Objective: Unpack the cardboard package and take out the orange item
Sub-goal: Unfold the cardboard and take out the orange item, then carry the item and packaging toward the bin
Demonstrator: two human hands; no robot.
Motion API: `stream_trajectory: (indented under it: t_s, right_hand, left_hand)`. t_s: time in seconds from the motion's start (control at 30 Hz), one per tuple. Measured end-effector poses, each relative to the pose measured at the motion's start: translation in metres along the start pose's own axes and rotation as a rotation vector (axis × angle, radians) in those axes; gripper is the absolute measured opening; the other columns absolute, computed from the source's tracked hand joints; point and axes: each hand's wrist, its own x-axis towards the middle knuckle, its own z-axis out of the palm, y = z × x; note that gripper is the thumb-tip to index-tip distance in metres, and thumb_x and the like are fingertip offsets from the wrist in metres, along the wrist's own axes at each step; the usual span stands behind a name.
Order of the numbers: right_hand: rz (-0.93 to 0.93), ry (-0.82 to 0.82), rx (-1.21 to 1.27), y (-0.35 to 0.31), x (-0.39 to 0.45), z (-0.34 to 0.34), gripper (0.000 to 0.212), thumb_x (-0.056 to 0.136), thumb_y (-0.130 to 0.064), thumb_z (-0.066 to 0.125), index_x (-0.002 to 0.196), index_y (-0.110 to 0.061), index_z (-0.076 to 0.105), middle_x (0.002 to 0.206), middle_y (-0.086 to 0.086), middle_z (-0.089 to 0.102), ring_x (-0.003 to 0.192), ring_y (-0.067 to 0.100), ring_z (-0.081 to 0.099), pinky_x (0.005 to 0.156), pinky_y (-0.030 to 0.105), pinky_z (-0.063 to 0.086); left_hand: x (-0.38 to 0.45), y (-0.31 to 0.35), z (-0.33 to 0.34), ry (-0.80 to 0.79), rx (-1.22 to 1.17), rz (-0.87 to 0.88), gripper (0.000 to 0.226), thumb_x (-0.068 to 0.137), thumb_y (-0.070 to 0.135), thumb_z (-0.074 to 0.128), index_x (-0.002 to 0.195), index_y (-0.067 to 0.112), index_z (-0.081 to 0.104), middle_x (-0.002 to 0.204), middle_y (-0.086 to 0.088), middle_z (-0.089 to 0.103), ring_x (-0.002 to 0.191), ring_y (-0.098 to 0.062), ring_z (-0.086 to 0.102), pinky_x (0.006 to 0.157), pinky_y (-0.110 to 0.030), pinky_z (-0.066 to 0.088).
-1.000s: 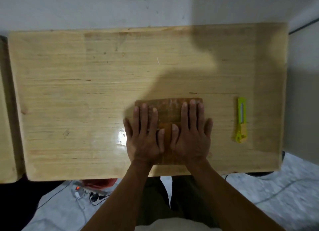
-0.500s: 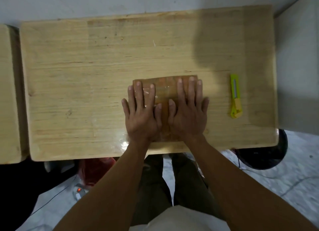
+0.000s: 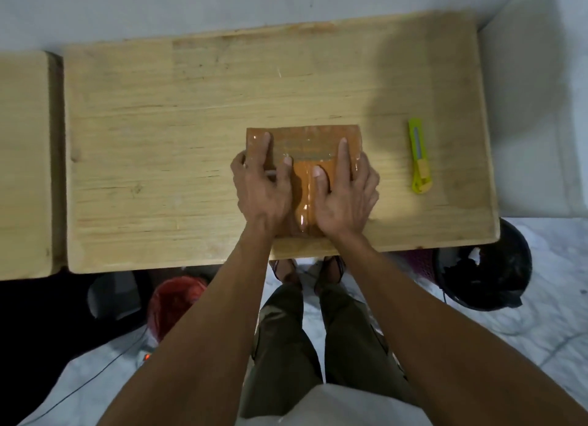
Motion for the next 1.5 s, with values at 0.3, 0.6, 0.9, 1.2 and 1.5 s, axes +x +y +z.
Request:
stream_trajectory:
  t_s: [0.3,0.6,0.9,1.2,1.5]
  right_hand:
    - [0.026,-0.201,0.270,0.005,-0.028,-0.097,0.062,0.093,-0.067,0.039,0.146,-0.060,0.008,0.136,0.005,0.043,0.126,0.028,0.046,0.097,0.042,0.041]
    - [0.124,0.122,0.195,-0.002,-0.065,-0.153,0.060,0.093,-0.062,0.043,0.148,-0.051,0.022,0.138,0.003,0.043,0.114,0.028,0.059,0.091,0.039,0.049]
    - [0.415,0.326,0.350,0.029,-0.132,-0.155,0.069,0.087,-0.065,0.049,0.148,-0.051,0.020,0.122,0.006,0.051,0.109,0.028,0.059,0.087,0.038,0.050]
    - [0.560,0.444,0.496,0.112,-0.228,-0.168,0.070,0.092,-0.052,0.054,0.152,-0.035,0.023,0.141,0.005,0.054,0.125,0.021,0.053,0.094,0.022,0.039]
    - [0.773,0.521,0.439,0.210,-0.245,-0.191,0.073,0.090,-0.063,0.047,0.153,-0.041,0.019,0.120,0.010,0.063,0.105,0.026,0.064,0.086,0.034,0.049]
  left_hand:
    - [-0.063,0.039,-0.044,0.030,-0.307,0.024,0.058,0.075,0.055,0.076,0.128,0.061,0.052,0.109,0.000,0.057,0.087,-0.021,0.071,0.072,-0.043,0.063]
    - [-0.096,0.116,-0.066,-0.054,0.045,0.243,0.052,0.094,0.042,0.062,0.143,0.046,0.045,0.112,-0.003,0.048,0.094,-0.030,0.063,0.083,-0.043,0.054]
    - [-0.106,0.089,-0.060,-0.543,0.026,0.540,0.062,0.089,0.040,0.072,0.145,0.039,0.046,0.097,-0.008,0.072,0.061,-0.007,0.072,0.061,-0.024,0.058]
    - [-0.188,0.123,-0.007,-0.937,0.017,0.621,0.061,0.086,0.008,0.075,0.137,0.033,0.052,0.068,0.006,0.074,0.049,0.000,0.066,0.044,-0.010,0.046]
    - [-0.264,0.154,0.064,-1.047,0.159,0.810,0.046,0.083,0.020,0.081,0.126,0.013,0.066,0.084,-0.002,0.070,0.053,0.008,0.060,0.050,-0.003,0.041]
